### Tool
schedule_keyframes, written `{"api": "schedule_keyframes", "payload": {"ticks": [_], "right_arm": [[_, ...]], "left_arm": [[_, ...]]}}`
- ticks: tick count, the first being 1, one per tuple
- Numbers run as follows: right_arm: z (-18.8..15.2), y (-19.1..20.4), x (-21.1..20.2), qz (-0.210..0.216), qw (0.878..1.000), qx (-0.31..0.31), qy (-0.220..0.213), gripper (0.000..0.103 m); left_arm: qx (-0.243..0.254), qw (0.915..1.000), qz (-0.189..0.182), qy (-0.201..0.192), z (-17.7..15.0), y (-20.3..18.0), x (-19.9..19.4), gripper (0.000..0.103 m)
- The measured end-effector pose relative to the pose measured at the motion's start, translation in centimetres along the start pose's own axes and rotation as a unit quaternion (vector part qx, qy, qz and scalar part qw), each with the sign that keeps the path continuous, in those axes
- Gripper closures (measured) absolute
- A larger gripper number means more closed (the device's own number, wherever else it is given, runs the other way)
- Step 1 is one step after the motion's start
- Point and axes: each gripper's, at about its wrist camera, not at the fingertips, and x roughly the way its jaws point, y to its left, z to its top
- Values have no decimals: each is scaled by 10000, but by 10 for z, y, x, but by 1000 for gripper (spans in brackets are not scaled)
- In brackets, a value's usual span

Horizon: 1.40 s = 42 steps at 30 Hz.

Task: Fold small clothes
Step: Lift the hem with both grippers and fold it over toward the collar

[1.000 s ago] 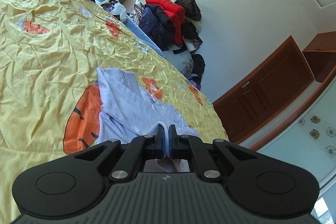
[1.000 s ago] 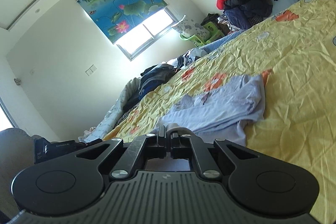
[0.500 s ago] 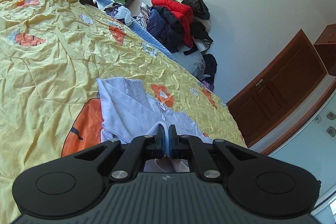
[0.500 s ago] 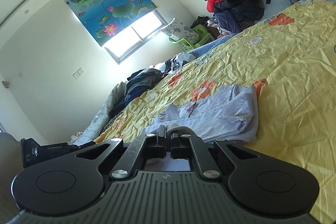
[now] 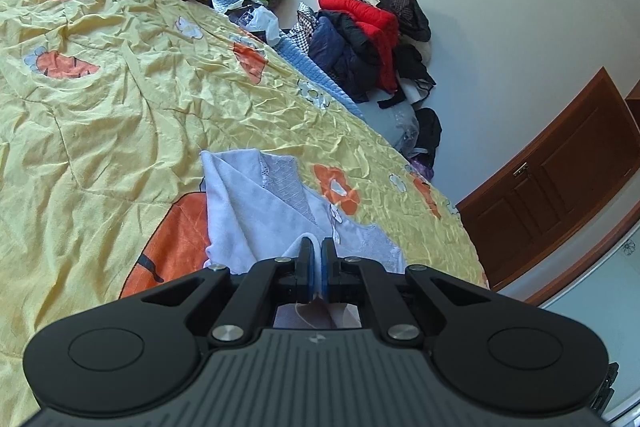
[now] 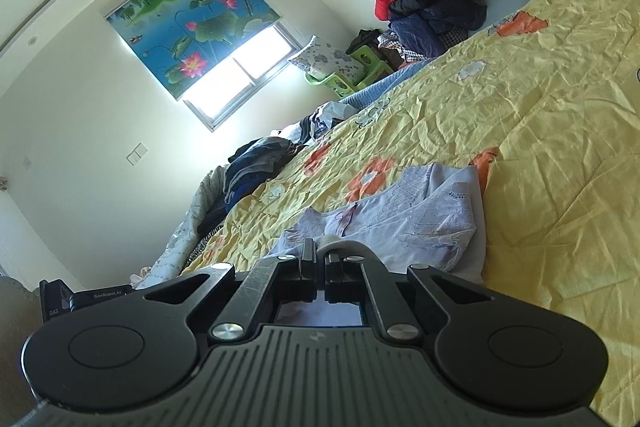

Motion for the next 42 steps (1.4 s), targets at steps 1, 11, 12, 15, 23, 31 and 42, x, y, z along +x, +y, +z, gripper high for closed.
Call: {"api": "schedule_keyframes", "payload": {"ticks": [1, 11, 12, 15, 23, 31, 42], "right_arm": [[0, -1, 2, -22, 10000, 14, 8, 94], [7, -8, 13, -108, 9999, 123, -3, 94], [8, -8, 15, -120, 9999, 123, -8, 94], [13, -11, 19, -151, 9998, 136, -39, 94], [25, -26, 36, -208, 9989, 424, -71, 94], [30, -43, 56, -328, 9971, 693, -18, 94], [37, -62, 86, -219, 9939, 1076, 73, 94]], "left_arm": [[25, 10000, 40, 7, 0, -1, 1, 99], [483, 9981, 389, -21, 7, -18, 21, 99], [520, 9978, 415, -29, 9, -20, 23, 99], [568, 9973, 472, -38, 15, -23, 31, 99], [657, 9955, 676, 40, 25, -31, 59, 99], [503, 9949, 873, 78, 30, -22, 89, 99], [210, 9940, 1044, -234, 52, -7, 95, 99]]}}
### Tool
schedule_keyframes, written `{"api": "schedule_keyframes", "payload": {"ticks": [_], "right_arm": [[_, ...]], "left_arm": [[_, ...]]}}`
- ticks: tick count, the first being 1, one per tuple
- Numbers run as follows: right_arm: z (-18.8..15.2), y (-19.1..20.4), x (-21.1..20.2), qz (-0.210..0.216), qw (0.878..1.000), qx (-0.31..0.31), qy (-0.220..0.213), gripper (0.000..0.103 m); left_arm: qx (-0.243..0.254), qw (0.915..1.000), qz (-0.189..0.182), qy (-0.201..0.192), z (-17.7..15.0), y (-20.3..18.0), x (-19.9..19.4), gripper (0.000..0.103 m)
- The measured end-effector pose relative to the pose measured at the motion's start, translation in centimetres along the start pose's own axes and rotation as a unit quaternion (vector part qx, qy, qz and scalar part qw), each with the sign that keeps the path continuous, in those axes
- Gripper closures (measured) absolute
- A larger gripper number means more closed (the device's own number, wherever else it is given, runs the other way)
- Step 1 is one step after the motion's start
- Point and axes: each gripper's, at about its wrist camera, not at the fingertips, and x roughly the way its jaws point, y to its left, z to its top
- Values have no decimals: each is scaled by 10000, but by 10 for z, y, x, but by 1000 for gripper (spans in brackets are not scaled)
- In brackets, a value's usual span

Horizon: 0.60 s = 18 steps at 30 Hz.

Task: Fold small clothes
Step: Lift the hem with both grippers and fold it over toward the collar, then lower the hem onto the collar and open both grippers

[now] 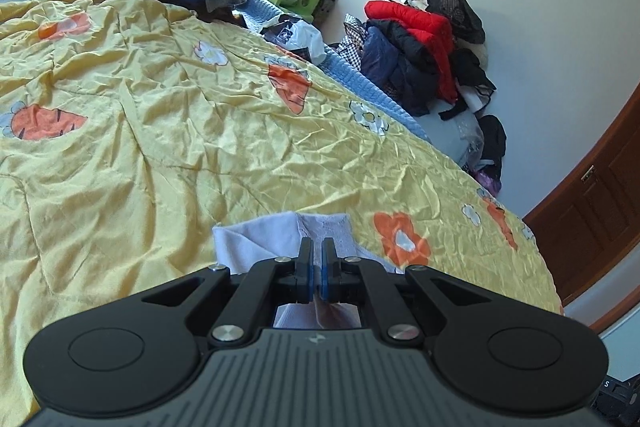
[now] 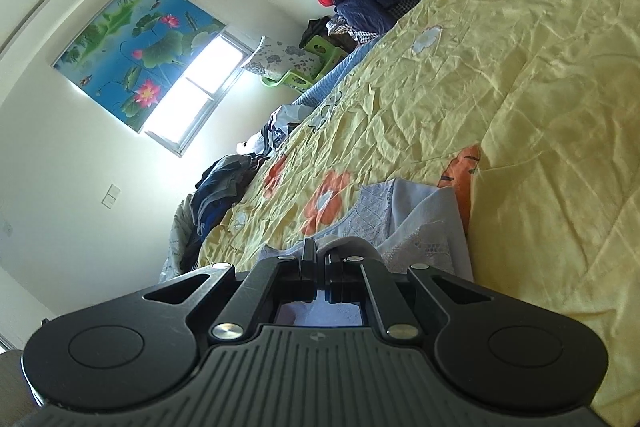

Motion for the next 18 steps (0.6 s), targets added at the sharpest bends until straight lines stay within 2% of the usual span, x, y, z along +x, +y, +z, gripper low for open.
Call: {"api": "schedule_keyframes", "payload": {"ticks": [7, 14, 18], "right_arm": [[11, 4, 24, -78, 10000, 44, 22, 94], [21, -8, 44, -194, 9991, 363, 32, 94], [22, -20, 49, -332, 9979, 554, 23, 92]], "left_arm": [[-123, 9998, 162, -49, 12, -3, 23, 99], [-182, 9990, 414, 4, 17, 0, 47, 99], [-206, 9983, 506, 212, 21, 5, 60, 99]]}}
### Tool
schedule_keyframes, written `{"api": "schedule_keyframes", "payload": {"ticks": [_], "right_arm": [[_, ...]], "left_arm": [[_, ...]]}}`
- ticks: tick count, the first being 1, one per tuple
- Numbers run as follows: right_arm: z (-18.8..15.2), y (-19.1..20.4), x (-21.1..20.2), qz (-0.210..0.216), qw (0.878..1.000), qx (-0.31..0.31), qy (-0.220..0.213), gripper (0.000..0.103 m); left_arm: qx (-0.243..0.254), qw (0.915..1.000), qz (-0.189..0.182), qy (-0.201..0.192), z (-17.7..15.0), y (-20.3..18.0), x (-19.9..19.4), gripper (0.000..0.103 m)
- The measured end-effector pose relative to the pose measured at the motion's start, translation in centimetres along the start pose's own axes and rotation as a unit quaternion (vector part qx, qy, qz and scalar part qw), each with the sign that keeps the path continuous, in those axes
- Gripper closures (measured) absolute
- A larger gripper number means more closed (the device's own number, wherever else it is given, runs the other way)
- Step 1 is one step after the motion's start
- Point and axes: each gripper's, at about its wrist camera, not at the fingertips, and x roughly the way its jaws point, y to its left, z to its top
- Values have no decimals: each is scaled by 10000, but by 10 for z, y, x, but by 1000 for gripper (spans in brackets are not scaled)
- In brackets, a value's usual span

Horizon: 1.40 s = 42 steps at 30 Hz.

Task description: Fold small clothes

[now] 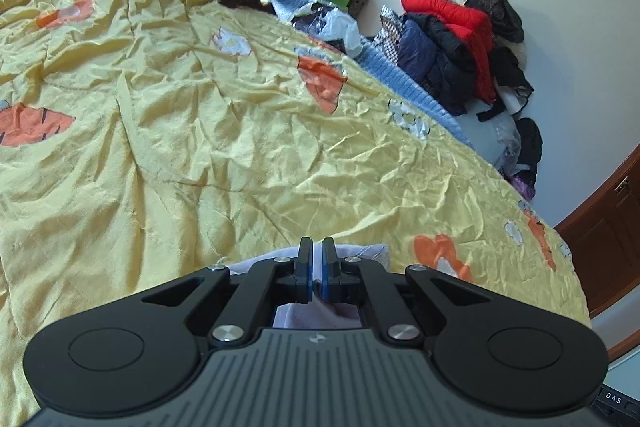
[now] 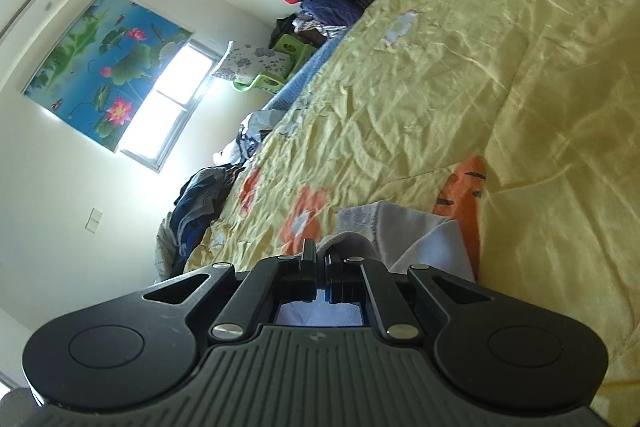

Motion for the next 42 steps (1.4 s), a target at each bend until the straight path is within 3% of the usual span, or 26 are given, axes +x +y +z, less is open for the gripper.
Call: {"api": "schedule_keyframes", "payload": {"ticks": [2, 4, 6, 14, 17, 20, 23, 25, 30, 31, 33, 37, 39, 42], "right_arm": [[1, -6, 3, -96, 9999, 130, 6, 88], [1, -13, 4, -214, 9995, 227, -27, 73], [1, -16, 2, -209, 9995, 240, -66, 66], [1, 6, -6, -272, 9985, -407, -228, 63], [1, 14, 0, -73, 9984, -563, 19, 60], [-2, 26, 15, 102, 9952, -796, 559, 48], [-12, 41, 35, -37, 9861, -1280, 1060, 45], [-20, 51, 45, -407, 9788, -1690, 1087, 45], [-23, 69, 49, -1706, 9552, -2405, 260, 43], [-23, 72, 47, -1670, 9559, -2408, 210, 44], [-32, 83, 45, -1161, 9601, -2513, 400, 43], [-59, 110, 63, -310, 9466, -2879, 1415, 36], [-70, 117, 77, -391, 9363, -3069, 1663, 34], [-74, 118, 96, -1230, 9196, -3437, 1453, 36]], "left_arm": [[-74, 9999, 87, 79, 2, 3, 4, 99], [-61, 9999, 132, 85, 4, 4, 5, 99], [-30, 9998, 164, 50, 8, 4, 6, 98], [154, 9995, 262, -87, 17, -1, 2, 98], [394, 9989, 266, -22, 11, -5, -6, 97], [840, 9962, 226, -21, 1, -14, -15, 97], [1220, 9925, 40, 63, -9, -24, -20, 96], [1395, 9898, -171, 221, -16, -31, -20, 96], [1836, 9803, -512, 523, -31, -47, -13, 96], [1900, 9784, -484, 652, -33, -50, -6, 96], [1984, 9760, -216, 877, -38, -53, 10, 95], [1896, 9772, 228, 929, -41, -48, 35, 95], [1850, 9786, 294, 856, -41, -47, 34, 95], [2014, 9763, 422, 674, -44, -50, 21, 95]]}}
